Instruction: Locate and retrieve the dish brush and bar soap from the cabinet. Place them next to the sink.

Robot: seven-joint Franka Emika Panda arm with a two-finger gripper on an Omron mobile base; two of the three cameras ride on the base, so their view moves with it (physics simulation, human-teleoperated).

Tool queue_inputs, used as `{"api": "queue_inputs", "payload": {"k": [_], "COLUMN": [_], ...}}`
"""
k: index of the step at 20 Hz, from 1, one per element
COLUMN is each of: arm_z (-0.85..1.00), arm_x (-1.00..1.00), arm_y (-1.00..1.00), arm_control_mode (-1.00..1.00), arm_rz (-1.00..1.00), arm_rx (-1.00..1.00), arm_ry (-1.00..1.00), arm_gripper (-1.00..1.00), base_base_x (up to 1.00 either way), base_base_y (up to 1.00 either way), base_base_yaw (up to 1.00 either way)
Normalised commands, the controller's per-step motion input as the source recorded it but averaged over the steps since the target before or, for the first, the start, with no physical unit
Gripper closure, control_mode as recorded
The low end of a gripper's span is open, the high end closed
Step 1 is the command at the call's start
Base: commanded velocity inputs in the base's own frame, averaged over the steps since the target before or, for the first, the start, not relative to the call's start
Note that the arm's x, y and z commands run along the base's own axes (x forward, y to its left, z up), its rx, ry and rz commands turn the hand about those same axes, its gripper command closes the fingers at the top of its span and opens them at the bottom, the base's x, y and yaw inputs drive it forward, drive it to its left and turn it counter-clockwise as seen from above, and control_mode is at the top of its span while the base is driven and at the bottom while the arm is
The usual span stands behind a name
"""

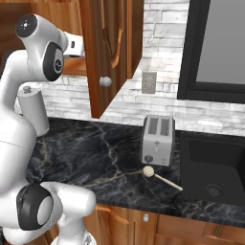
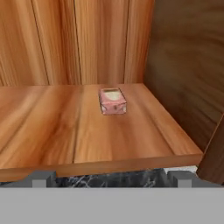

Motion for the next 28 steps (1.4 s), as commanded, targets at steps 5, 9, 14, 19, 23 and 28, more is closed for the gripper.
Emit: {"api": "queue_inputs", "payload": {"k": [5, 9, 14, 19, 23, 28], "arm_z": [-0.15, -0.12, -0.02, 0.00, 0.00, -0.01], "arm_x": [0.45, 0.41, 0.46, 0.47, 0.47, 0.51], "arm_y": [0.00, -0.04, -0.09, -0.14, -0.08, -0.10], "arm_control_mode": [-1.00, -1.00, -1.00, -1.00, -1.00, -1.00], "arm_rz": [-0.02, 0.00, 0.00, 0.00, 0.00, 0.00], "arm_rx": [0.00, 0.00, 0.00, 0.00, 0.00, 0.00], "arm_ry": [0.00, 0.00, 0.01, 0.08, 0.09, 0.10], "arm_gripper": [-1.00, -1.00, -1.00, -1.00, -1.00, -1.00], "base_base_x": [0.00, 0.00, 0.00, 0.00, 0.00, 0.00], "base_base_y": [0.00, 0.00, 0.00, 0.00, 0.00, 0.00], "base_base_yaw": [0.00, 0.00, 0.00, 0.00, 0.00, 0.00]}}
